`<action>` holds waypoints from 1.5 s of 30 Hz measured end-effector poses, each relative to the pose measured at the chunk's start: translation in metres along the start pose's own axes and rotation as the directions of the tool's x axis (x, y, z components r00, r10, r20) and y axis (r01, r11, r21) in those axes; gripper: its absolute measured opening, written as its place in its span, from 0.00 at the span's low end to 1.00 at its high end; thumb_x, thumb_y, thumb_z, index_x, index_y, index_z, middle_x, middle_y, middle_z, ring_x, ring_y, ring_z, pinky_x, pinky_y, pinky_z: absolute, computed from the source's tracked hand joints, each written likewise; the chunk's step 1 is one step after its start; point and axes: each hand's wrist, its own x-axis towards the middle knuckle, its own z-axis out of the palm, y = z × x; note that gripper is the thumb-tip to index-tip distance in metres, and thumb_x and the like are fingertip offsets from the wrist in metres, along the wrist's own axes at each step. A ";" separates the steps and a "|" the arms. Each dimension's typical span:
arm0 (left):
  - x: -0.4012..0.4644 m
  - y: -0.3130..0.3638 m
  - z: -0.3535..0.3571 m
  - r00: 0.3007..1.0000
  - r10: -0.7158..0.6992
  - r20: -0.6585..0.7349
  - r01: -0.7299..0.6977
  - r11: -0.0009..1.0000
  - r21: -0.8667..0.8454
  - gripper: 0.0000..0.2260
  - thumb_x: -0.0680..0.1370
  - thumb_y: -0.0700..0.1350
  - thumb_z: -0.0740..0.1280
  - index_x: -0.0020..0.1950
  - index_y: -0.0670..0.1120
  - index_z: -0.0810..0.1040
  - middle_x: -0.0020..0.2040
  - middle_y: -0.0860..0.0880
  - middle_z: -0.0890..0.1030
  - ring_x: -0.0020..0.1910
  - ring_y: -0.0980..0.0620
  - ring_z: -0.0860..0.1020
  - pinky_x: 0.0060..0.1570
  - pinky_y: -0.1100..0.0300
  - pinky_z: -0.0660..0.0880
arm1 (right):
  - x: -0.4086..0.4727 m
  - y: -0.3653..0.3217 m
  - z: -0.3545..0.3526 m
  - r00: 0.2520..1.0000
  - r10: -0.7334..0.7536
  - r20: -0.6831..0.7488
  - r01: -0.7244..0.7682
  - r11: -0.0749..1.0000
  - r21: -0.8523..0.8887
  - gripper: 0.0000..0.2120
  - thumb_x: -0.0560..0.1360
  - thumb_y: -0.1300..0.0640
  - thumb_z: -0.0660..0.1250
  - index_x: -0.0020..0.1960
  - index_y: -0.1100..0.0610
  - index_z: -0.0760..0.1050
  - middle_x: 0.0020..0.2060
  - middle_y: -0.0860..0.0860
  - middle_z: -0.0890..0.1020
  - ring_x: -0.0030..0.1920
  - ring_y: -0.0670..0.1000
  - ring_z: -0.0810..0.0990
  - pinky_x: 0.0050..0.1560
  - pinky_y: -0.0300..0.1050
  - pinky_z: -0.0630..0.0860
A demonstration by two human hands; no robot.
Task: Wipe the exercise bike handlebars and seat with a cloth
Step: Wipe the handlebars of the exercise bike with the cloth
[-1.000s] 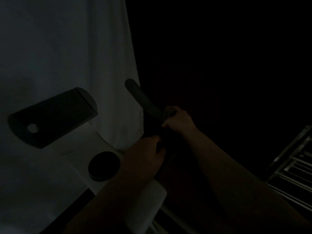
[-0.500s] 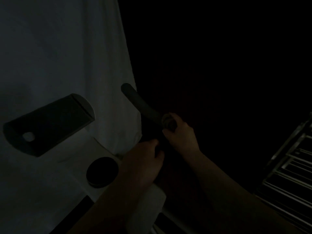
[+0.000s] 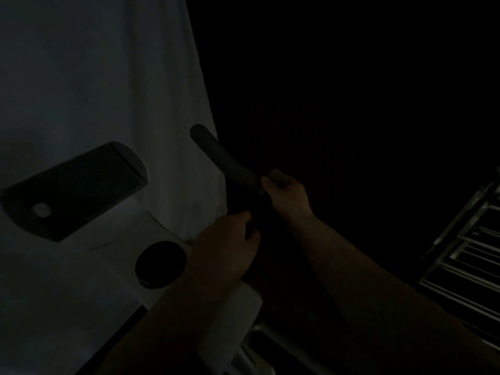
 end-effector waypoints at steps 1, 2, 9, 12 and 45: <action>0.000 0.000 0.000 1.000 -0.006 0.008 0.006 1.000 -0.014 0.08 0.79 0.48 0.59 0.48 0.45 0.75 0.44 0.47 0.79 0.42 0.51 0.77 0.40 0.56 0.69 | 0.006 -0.005 0.001 1.000 0.022 0.015 -0.023 1.000 0.019 0.22 0.75 0.47 0.67 0.63 0.60 0.74 0.57 0.55 0.80 0.57 0.54 0.78 0.47 0.38 0.69; -0.001 -0.001 0.000 1.000 -0.009 0.014 0.009 1.000 -0.029 0.08 0.79 0.48 0.59 0.48 0.46 0.76 0.44 0.48 0.79 0.42 0.51 0.77 0.41 0.56 0.70 | 0.006 -0.008 0.003 1.000 0.023 0.016 -0.023 0.999 0.047 0.22 0.75 0.47 0.68 0.63 0.60 0.75 0.57 0.54 0.80 0.57 0.54 0.78 0.47 0.37 0.69; -0.001 -0.001 -0.001 0.997 -0.071 0.034 0.074 0.994 -0.078 0.09 0.78 0.46 0.57 0.46 0.48 0.76 0.44 0.49 0.79 0.43 0.50 0.77 0.43 0.53 0.74 | -0.049 0.015 0.011 0.986 0.062 -0.157 -0.014 0.957 0.289 0.27 0.76 0.51 0.67 0.72 0.53 0.63 0.63 0.53 0.76 0.61 0.53 0.76 0.50 0.37 0.71; 0.001 -0.003 -0.002 0.994 -0.105 -0.002 0.103 0.980 -0.168 0.09 0.78 0.43 0.59 0.47 0.47 0.79 0.47 0.48 0.81 0.46 0.49 0.78 0.47 0.52 0.75 | -0.075 0.027 0.026 0.984 0.089 -0.157 -0.021 0.920 0.390 0.34 0.77 0.53 0.65 0.76 0.49 0.50 0.67 0.51 0.72 0.64 0.52 0.74 0.63 0.48 0.72; -0.001 -0.002 -0.007 0.986 -0.161 -0.048 0.142 0.950 -0.277 0.11 0.78 0.40 0.58 0.47 0.45 0.81 0.46 0.46 0.82 0.46 0.48 0.79 0.49 0.50 0.75 | -0.047 0.014 0.017 0.993 -0.052 -0.111 0.057 0.998 0.039 0.32 0.77 0.50 0.65 0.75 0.55 0.53 0.70 0.59 0.65 0.66 0.61 0.70 0.63 0.50 0.70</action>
